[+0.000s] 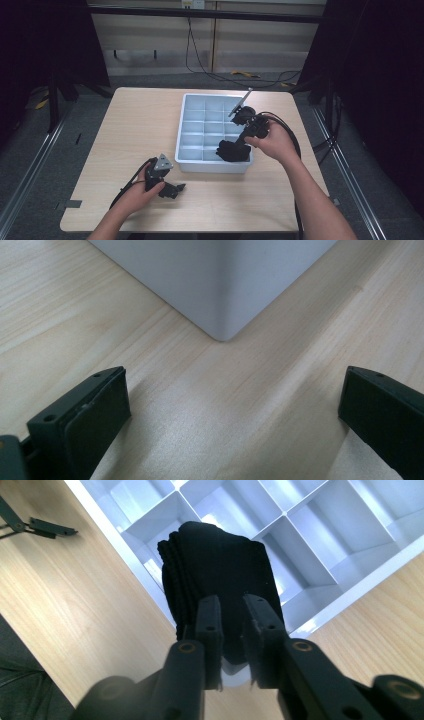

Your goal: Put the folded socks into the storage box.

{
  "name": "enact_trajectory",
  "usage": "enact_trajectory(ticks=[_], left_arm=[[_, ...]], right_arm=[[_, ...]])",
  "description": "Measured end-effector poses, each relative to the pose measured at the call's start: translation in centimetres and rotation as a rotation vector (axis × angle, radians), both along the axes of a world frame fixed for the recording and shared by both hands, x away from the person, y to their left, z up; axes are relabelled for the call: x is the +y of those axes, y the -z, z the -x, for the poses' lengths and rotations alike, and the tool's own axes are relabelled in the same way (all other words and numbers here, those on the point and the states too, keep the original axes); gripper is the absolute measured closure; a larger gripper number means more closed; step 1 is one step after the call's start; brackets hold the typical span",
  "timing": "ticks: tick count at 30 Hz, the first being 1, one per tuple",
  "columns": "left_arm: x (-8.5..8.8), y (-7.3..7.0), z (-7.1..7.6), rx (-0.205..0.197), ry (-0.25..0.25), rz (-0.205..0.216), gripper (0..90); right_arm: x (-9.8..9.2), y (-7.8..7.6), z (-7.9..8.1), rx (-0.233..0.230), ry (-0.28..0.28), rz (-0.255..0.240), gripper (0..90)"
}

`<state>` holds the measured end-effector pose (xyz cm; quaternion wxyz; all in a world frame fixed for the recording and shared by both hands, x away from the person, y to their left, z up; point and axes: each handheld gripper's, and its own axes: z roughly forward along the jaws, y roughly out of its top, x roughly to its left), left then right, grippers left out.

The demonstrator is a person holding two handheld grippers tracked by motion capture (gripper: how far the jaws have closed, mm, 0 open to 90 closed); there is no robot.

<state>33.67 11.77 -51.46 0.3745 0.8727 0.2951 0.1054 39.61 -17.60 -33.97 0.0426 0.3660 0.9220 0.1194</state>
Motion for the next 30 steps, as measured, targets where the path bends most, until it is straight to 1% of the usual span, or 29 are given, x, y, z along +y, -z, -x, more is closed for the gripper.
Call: enact_trajectory(ticks=[4,5,8,10,12,14,15,17,18,20,21,25,26,28,29,30], left_arm=[[0.0,0.0,0.0,-0.001,0.001,0.000,0.0],[0.0,0.0,0.0,-0.001,0.001,0.000,0.0],[0.0,0.0,0.0,0.000,0.000,0.000,0.0],[0.0,0.0,0.0,0.000,0.000,0.000,0.0],[0.0,0.0,0.0,0.000,0.000,0.000,0.0],[0.0,0.0,0.0,0.000,0.000,0.000,0.0],[0.0,0.0,0.0,0.000,0.000,0.000,0.0],[0.0,0.0,0.0,0.000,0.000,0.000,0.0],[0.0,0.0,0.0,0.000,0.000,-0.001,0.0],[0.0,0.0,0.0,0.000,0.000,0.000,0.0],[0.0,0.0,0.0,0.000,0.000,0.000,0.0],[0.0,0.0,0.0,0.000,0.000,0.000,0.0],[0.0,0.0,0.0,0.000,0.000,0.000,0.0],[0.0,0.0,0.0,0.000,-0.001,0.000,0.0],[0.0,0.0,0.0,0.000,0.000,0.000,0.0],[0.0,0.0,0.0,0.000,0.000,0.000,0.0]], right_arm=[[0.6,0.6,-0.4,-0.003,-0.005,0.014,82.7],[0.7,0.8,-0.4,0.008,-0.003,0.013,83.6],[0.9,1.0,-0.6,0.003,-0.011,0.031,87.0],[1.0,1.3,-0.7,0.020,-0.013,0.024,88.0],[1.1,1.5,-0.8,0.021,-0.012,0.044,88.9],[1.2,1.9,-0.8,0.033,-0.018,0.045,89.3],[1.2,2.0,-0.8,0.030,-0.018,0.054,89.4],[1.3,2.4,-0.9,0.048,-0.023,0.050,90.0],[1.3,2.6,-0.9,0.050,-0.027,0.054,90.0],[1.3,2.9,-0.8,0.056,-0.024,0.063,90.0],[1.3,3.1,-0.8,0.054,-0.025,0.059,90.0],[1.3,3.7,-0.9,0.073,-0.023,0.072,90.0],[1.2,3.9,-0.9,0.068,-0.024,0.064,90.0],[1.2,4.0,-1.0,0.073,-0.024,0.073,90.0],[1.3,4.1,-1.0,0.081,-0.014,0.071,90.0],[1.2,4.3,-1.1,0.073,-0.029,0.072,90.0]])
